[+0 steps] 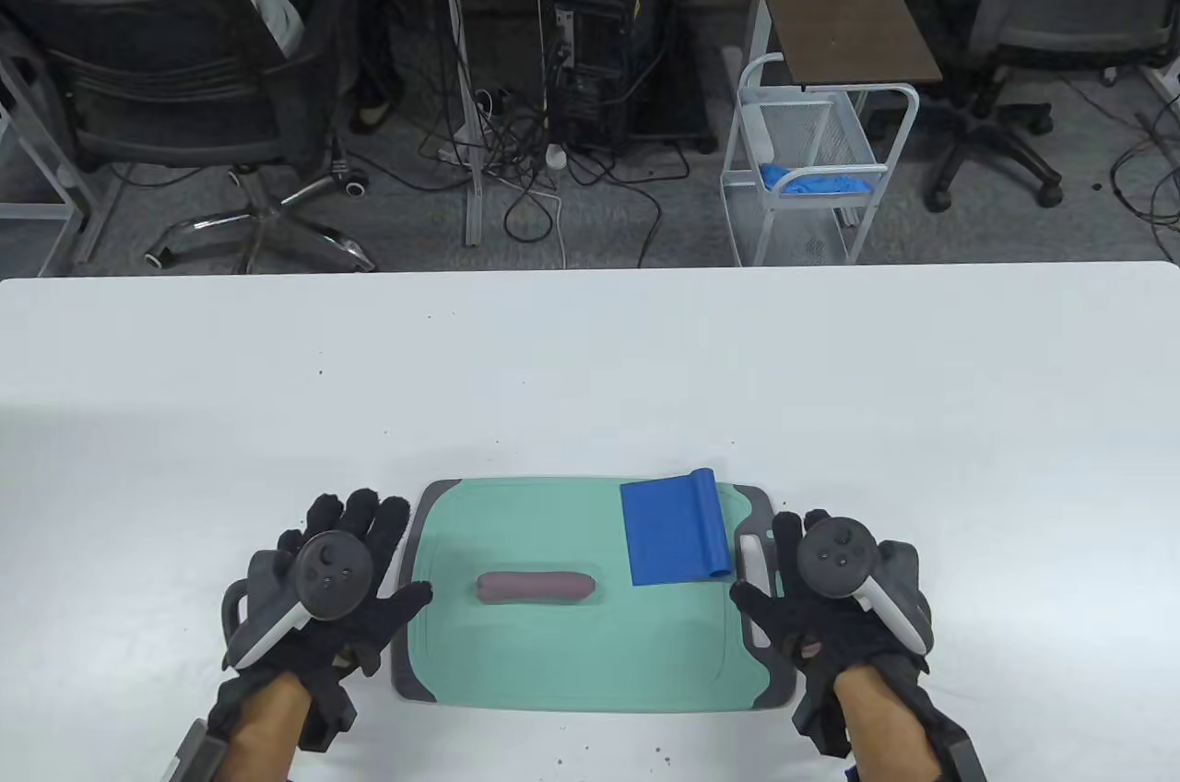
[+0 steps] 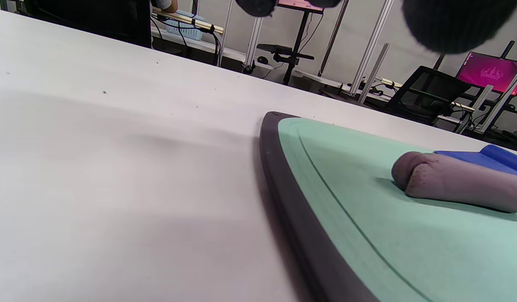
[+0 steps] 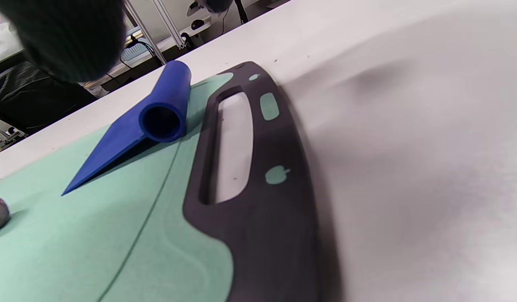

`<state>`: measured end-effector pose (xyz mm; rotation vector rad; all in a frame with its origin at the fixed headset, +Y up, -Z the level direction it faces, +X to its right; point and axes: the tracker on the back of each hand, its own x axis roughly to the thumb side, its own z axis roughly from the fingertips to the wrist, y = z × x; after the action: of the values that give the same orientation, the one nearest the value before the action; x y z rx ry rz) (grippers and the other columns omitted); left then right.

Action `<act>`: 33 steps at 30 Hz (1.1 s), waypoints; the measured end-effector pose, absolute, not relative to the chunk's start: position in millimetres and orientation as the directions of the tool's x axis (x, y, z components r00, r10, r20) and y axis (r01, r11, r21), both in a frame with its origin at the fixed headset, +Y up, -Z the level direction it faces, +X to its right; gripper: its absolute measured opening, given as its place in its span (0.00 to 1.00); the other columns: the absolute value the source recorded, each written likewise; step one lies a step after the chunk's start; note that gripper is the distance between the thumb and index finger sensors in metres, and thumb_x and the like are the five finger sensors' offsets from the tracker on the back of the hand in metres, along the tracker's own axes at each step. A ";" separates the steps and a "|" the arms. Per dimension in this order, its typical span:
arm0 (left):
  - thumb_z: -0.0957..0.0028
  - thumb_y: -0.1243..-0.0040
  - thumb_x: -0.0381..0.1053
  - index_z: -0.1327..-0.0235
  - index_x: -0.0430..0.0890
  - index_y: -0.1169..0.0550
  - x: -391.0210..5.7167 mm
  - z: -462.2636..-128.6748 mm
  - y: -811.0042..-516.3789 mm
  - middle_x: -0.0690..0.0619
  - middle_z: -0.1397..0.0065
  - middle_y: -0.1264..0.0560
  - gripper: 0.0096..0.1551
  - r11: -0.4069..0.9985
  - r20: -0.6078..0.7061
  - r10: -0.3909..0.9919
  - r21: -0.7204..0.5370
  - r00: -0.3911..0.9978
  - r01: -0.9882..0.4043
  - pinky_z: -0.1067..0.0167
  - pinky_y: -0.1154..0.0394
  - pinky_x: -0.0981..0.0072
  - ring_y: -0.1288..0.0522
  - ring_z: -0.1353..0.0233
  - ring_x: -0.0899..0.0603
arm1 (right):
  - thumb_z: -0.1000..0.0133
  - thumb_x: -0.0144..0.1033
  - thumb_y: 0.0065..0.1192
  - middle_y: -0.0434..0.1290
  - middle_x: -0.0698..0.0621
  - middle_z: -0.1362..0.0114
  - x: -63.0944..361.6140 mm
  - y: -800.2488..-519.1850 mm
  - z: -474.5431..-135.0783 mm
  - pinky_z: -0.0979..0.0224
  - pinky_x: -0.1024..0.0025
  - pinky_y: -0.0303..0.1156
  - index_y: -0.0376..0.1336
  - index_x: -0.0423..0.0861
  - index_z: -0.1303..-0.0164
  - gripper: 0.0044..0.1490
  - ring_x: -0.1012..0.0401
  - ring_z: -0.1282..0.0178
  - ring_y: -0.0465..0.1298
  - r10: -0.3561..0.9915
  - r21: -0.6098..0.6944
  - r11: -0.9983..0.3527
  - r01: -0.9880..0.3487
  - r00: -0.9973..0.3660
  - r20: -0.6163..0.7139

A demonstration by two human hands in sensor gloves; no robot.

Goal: Slice plasticine roll into thin flakes

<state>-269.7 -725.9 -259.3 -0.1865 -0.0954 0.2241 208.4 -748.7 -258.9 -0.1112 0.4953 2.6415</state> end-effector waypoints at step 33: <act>0.63 0.48 0.79 0.23 0.68 0.49 -257.4 -253.5 -713.2 0.59 0.10 0.51 0.53 0.946 0.137 0.306 -0.158 0.942 -0.284 0.22 0.48 0.31 0.52 0.12 0.36 | 0.52 0.62 0.61 0.49 0.35 0.16 159.5 -739.8 -282.4 0.23 0.33 0.52 0.41 0.44 0.17 0.61 0.33 0.19 0.50 0.337 0.268 -0.893 -0.361 -0.932 -0.133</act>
<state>-257.4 -713.2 -253.5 -0.1372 -0.1610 0.3015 159.5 -739.8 -282.4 -0.1169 0.4116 2.7474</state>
